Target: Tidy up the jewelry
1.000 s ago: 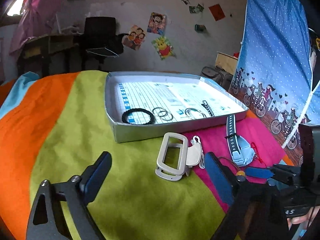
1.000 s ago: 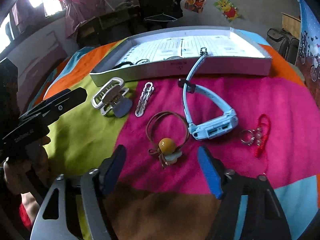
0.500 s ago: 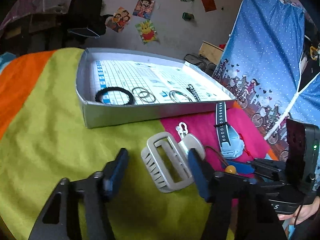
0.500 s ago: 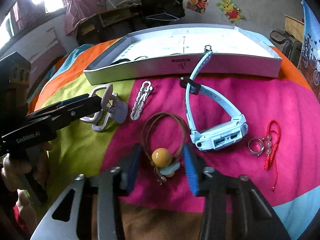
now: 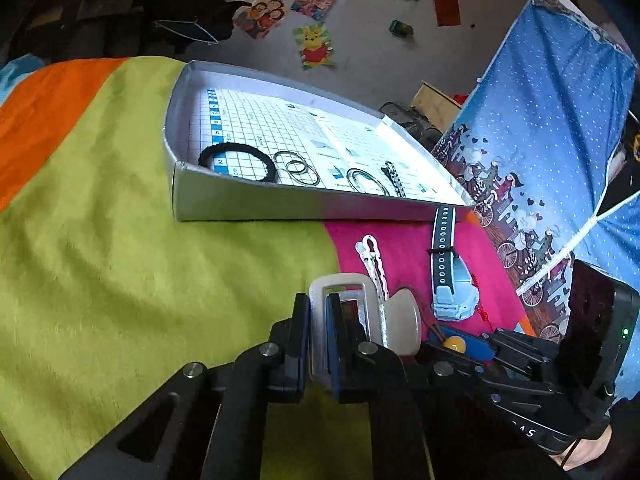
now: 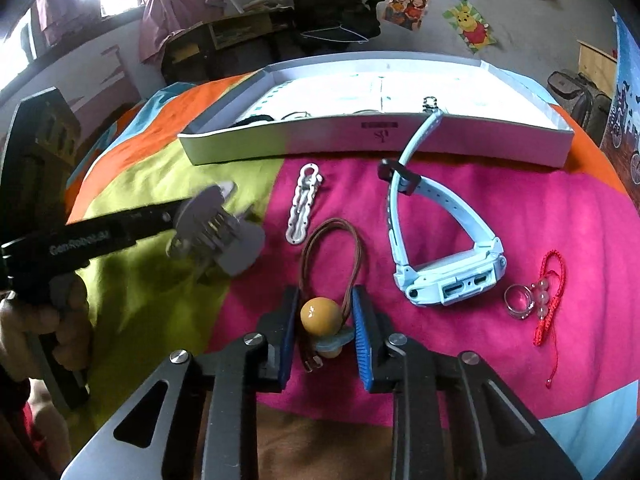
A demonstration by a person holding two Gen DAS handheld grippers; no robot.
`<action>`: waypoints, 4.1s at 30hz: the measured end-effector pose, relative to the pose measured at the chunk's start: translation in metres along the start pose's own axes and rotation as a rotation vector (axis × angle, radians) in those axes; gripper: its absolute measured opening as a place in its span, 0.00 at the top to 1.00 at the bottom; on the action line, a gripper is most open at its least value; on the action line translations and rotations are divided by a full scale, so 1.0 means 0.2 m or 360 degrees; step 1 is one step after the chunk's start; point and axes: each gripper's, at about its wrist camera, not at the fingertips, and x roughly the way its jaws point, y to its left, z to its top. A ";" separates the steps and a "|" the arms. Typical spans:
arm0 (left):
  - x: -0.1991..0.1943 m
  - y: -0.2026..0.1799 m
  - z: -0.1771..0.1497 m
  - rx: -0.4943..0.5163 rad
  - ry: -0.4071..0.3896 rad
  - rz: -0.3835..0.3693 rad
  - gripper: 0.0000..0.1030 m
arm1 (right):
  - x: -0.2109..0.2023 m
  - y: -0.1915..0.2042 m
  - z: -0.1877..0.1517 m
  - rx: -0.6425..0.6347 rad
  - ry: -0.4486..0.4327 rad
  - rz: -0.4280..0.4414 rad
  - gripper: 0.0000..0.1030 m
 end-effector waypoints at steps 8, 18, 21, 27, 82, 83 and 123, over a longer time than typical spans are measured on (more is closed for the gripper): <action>-0.10 0.02 -0.01 -0.0162 -0.0040 0.0001 0.92 | -0.11 0.00 0.03 -0.0028 -0.0088 0.0024 0.78; -0.20 -0.07 0.18 -0.0163 -0.0171 0.0110 0.92 | -0.26 -0.05 0.24 0.0046 -0.0318 0.0047 0.78; -0.19 -0.10 0.30 -0.0154 -0.0246 0.0115 0.92 | -0.31 -0.09 0.36 0.0082 -0.0413 0.0029 0.78; -0.02 -0.12 0.52 -0.0110 -0.0268 0.0161 0.92 | -0.29 -0.26 0.58 0.0167 -0.0494 -0.0042 0.78; -0.50 -0.57 0.42 0.0078 -0.0859 0.0474 0.00 | -0.71 -0.38 0.55 0.0035 -0.0812 -0.0153 0.07; -0.54 -0.60 0.39 0.0085 -0.0875 0.0471 0.00 | -0.76 -0.36 0.53 0.0015 -0.0833 -0.0158 0.05; -1.32 -0.94 -0.46 0.0210 -0.0806 0.0478 0.00 | -1.96 -0.16 -0.26 -0.0140 -0.0774 -0.0241 0.01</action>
